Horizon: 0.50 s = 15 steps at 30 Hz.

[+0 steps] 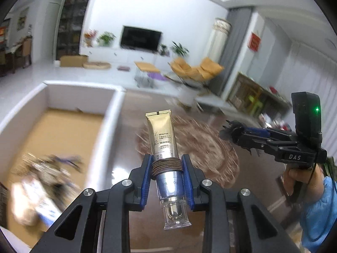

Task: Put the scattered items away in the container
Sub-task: 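Carry the tube with the left gripper while the right gripper carries the clip into the container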

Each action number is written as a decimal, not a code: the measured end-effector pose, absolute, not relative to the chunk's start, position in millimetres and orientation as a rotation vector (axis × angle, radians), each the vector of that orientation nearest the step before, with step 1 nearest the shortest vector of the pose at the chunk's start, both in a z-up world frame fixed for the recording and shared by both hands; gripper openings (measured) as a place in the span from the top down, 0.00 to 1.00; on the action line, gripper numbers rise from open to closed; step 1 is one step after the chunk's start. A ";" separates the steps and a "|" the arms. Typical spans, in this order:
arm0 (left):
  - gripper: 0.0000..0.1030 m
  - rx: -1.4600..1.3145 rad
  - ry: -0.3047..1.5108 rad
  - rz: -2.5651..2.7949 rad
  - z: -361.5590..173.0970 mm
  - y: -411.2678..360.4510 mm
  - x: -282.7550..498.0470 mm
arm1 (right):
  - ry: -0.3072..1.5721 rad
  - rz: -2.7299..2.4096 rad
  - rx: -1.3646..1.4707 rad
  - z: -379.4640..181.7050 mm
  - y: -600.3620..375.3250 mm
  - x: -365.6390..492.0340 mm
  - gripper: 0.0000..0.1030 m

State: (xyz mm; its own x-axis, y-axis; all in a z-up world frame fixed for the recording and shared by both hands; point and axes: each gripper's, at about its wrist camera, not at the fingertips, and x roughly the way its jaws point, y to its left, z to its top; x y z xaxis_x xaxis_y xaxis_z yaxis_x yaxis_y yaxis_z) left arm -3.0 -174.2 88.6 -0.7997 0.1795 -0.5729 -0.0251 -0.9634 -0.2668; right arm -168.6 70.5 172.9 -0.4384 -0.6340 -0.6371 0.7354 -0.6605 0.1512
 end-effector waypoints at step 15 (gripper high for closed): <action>0.73 -1.391 -0.494 3.035 51.7 -387.6 -65.5 | 0.488 -1.894 0.831 158.1 -214.5 -184.3 0.44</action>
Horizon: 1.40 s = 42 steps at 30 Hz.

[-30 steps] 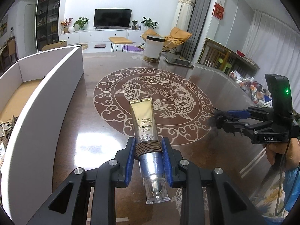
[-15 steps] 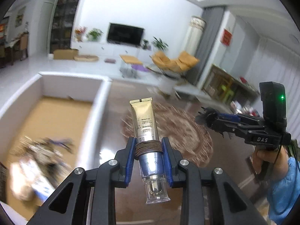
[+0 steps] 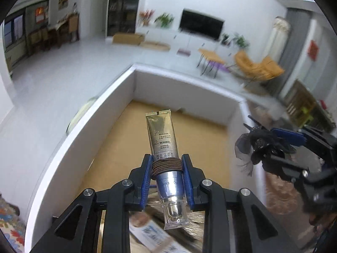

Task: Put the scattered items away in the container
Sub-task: 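Carry the tube with the left gripper while the right gripper carries the clip into the container, then open the left gripper over the container while the right gripper releases the black clip, then withdraw both grippers from the container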

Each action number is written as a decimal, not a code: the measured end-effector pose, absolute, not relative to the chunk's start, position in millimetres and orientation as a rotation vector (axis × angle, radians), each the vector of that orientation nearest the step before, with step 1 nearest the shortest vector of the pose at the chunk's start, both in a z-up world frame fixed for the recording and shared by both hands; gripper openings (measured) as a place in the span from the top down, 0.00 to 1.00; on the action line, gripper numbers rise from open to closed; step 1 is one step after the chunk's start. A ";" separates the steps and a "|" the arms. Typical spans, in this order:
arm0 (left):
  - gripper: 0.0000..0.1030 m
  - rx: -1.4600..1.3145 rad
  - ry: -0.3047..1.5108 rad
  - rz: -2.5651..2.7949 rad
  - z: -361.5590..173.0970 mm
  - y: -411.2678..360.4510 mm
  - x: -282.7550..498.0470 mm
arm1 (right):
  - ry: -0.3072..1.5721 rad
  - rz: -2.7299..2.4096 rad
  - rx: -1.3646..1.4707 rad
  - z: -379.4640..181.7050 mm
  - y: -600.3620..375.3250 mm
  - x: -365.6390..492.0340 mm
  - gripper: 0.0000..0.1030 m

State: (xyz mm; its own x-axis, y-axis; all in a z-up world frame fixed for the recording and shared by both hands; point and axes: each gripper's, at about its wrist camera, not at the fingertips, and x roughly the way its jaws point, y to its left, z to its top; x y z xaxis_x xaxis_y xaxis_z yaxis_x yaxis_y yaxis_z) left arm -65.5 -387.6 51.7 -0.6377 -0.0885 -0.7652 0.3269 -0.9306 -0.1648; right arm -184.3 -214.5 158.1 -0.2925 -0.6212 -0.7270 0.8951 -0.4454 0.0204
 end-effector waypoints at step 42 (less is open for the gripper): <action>0.00 0.955 0.201 -2.283 98.2 -320.0 19.7 | 0.630 -1.853 0.929 134.6 -204.1 -153.7 0.00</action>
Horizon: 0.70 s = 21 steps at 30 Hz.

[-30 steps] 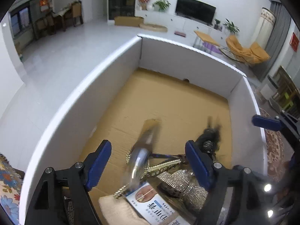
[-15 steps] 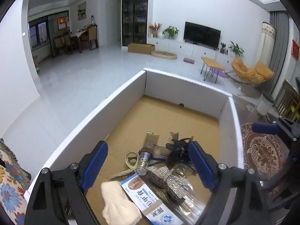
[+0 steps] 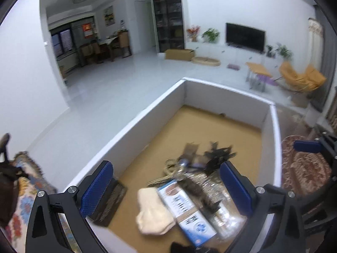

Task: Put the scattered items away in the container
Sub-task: 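Withdraw both grippers from the container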

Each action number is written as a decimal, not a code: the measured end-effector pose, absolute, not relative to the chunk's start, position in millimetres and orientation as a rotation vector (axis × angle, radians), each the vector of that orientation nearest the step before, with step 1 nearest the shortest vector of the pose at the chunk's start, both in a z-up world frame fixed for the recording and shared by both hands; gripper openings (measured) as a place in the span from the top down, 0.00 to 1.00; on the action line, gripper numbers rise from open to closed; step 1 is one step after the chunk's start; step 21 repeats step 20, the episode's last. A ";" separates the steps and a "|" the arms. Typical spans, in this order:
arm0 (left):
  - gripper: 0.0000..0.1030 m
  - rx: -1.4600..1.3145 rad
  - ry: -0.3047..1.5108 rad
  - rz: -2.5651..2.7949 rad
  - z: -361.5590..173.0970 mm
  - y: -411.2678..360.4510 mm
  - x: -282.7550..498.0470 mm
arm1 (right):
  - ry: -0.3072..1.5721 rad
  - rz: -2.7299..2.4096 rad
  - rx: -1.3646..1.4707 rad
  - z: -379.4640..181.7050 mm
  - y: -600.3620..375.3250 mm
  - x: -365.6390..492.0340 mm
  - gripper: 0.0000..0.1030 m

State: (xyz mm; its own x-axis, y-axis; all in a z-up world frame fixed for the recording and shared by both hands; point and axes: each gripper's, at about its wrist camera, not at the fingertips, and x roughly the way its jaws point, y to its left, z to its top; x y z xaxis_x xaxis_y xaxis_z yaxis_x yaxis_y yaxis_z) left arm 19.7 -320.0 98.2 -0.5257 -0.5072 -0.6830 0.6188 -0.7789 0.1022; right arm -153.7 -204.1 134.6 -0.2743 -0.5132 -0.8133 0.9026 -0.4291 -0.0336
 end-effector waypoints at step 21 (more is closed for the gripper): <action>0.00 0.830 0.405 -2.116 108.0 -315.8 48.3 | 0.658 -1.821 0.946 141.0 -217.3 -151.7 0.00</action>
